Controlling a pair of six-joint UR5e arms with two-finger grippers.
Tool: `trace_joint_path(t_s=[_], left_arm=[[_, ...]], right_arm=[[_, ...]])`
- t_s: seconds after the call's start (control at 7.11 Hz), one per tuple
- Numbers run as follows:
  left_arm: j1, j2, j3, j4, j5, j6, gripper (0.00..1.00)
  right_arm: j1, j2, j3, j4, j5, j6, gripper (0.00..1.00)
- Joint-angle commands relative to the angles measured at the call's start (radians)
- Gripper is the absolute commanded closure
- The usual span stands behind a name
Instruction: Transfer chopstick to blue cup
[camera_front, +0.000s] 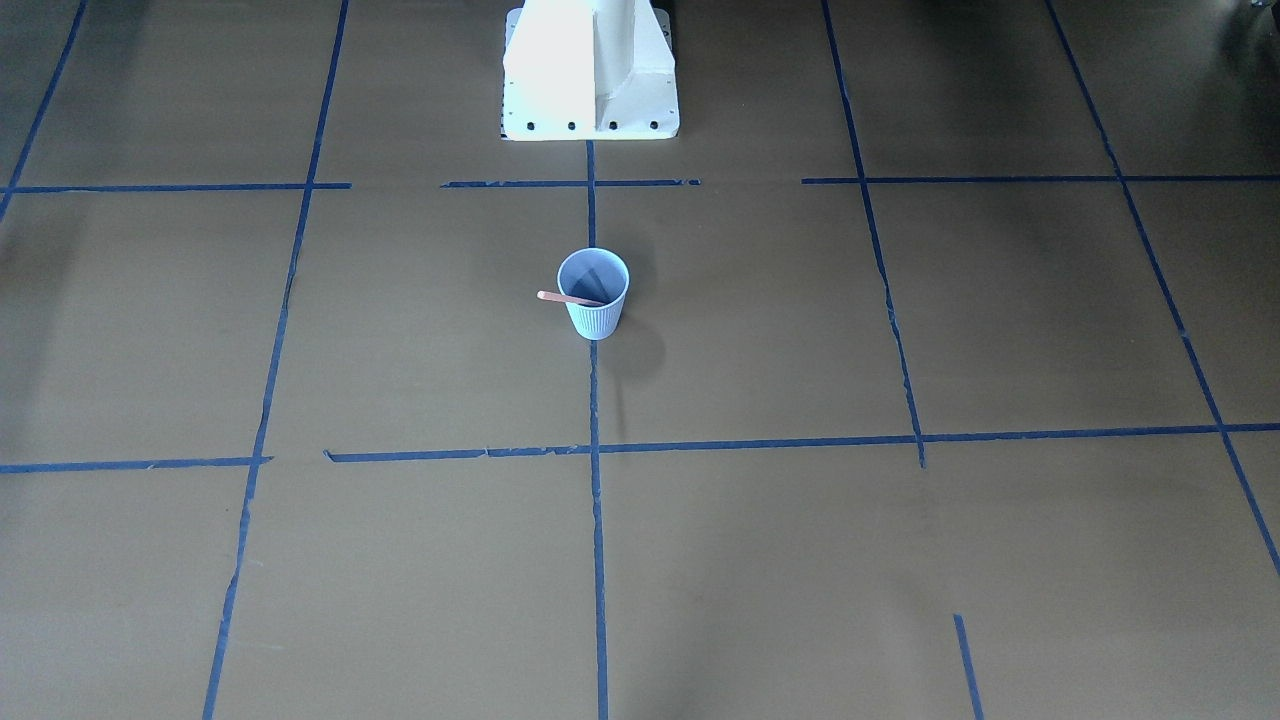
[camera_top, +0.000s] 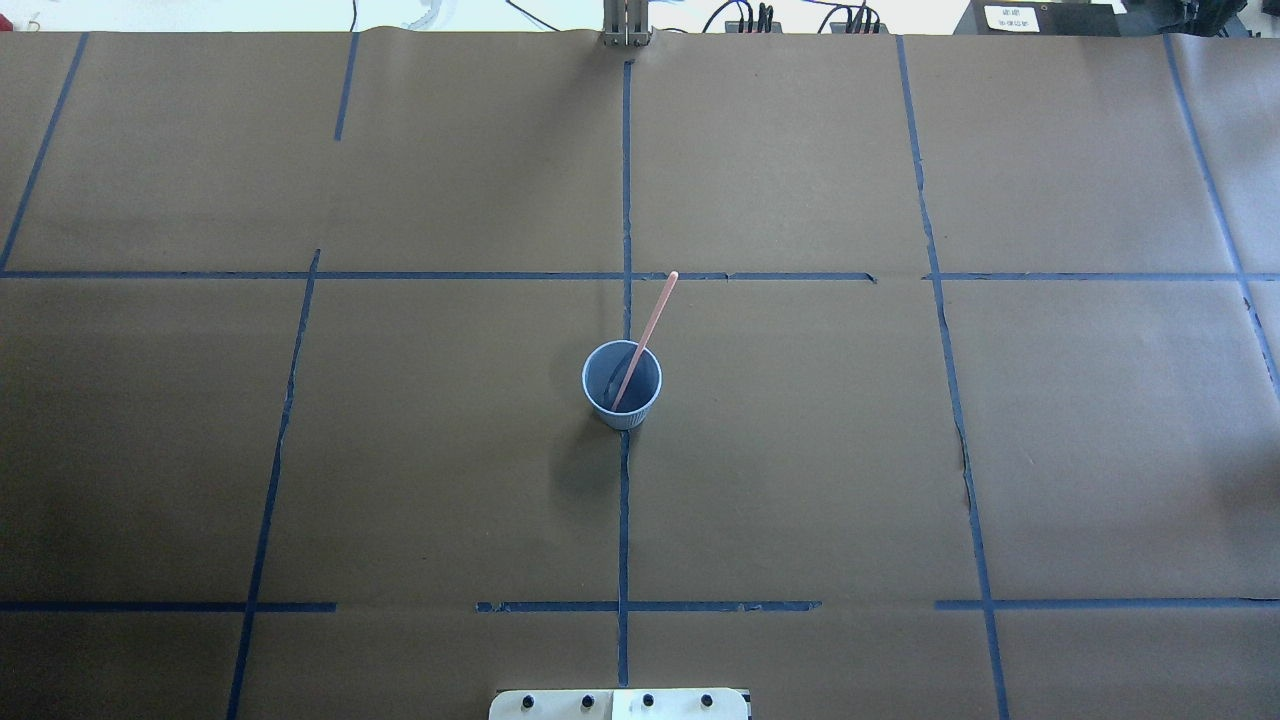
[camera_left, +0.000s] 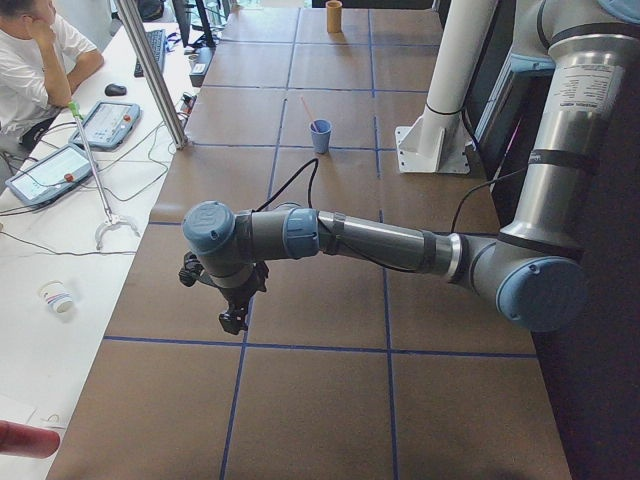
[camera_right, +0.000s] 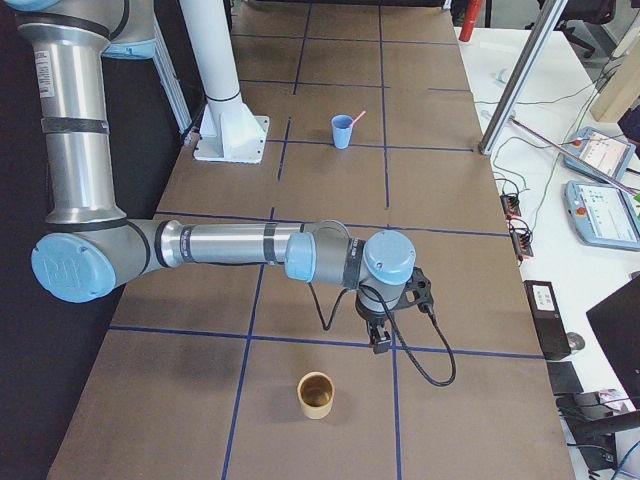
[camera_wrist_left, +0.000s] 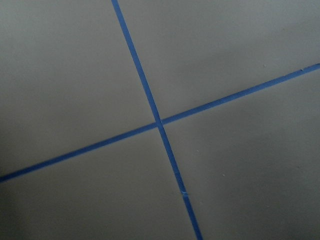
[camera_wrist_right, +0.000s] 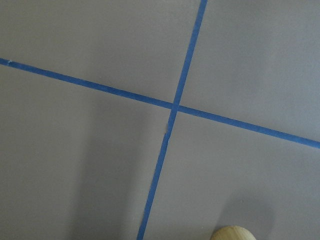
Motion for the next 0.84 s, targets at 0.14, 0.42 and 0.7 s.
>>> trace_joint_path(t_s=[0.14,0.42,0.7], left_arm=[[0.003,0.054,-0.042,-0.055,-0.006,-0.069,0.0],[0.004,0.099,-0.047,-0.093,-0.012,-0.071,0.0],[0.011,0.095,-0.05,-0.098,0.054,-0.083,0.0]], right_arm=[[-0.062,0.005,0.035,-0.05,-0.009,0.05,0.0],[-0.082,0.0,0.034,-0.047,-0.01,0.11,0.0],[-0.088,-0.001,0.037,-0.047,-0.023,0.133,0.0]])
